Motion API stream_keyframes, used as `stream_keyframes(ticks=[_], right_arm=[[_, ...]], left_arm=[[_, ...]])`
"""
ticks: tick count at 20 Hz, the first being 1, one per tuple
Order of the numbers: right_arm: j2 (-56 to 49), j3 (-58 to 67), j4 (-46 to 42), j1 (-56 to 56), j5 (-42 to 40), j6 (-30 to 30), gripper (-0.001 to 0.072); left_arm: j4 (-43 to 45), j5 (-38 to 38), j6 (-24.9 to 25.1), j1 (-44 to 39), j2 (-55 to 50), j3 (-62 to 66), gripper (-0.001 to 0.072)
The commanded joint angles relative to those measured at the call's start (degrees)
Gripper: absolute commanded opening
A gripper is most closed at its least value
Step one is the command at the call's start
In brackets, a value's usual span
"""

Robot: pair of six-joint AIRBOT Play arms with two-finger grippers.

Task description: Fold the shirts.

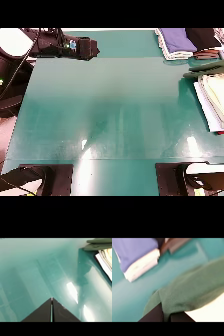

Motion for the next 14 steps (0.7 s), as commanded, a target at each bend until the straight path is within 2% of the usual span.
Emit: stream_keyframes(ticks=[1, 6, 8, 12, 14], right_arm=[[0.0, 7.6, -0.2, -0.6, -1.2, 0.0, 0.0018], [0.5, 14.1, -0.7, -0.9, 1.4, 0.0, 0.0019], [2.3, 11.7, -2.0, -0.9, 1.2, 0.0, 0.0019], [7.4, 3.8, -11.8, -1.1, 3.2, 0.0, 0.0019], [10.7, -2.1, -12.9, -2.6, 4.9, 0.0, 0.0019]], left_arm=[[0.0, 0.1, 0.0, 0.0, 0.0, 0.0, 0.0024], [0.1, -0.1, 0.1, 0.0, 0.0, 0.0, 0.0025], [0.1, -0.5, 0.2, 0.0, 0.0, 0.0, 0.0025], [0.2, -1.5, 0.3, 0.0, 0.0, 0.0, 0.0025], [0.2, -1.5, 0.6, 0.0, 0.0, 0.0, 0.0025]])
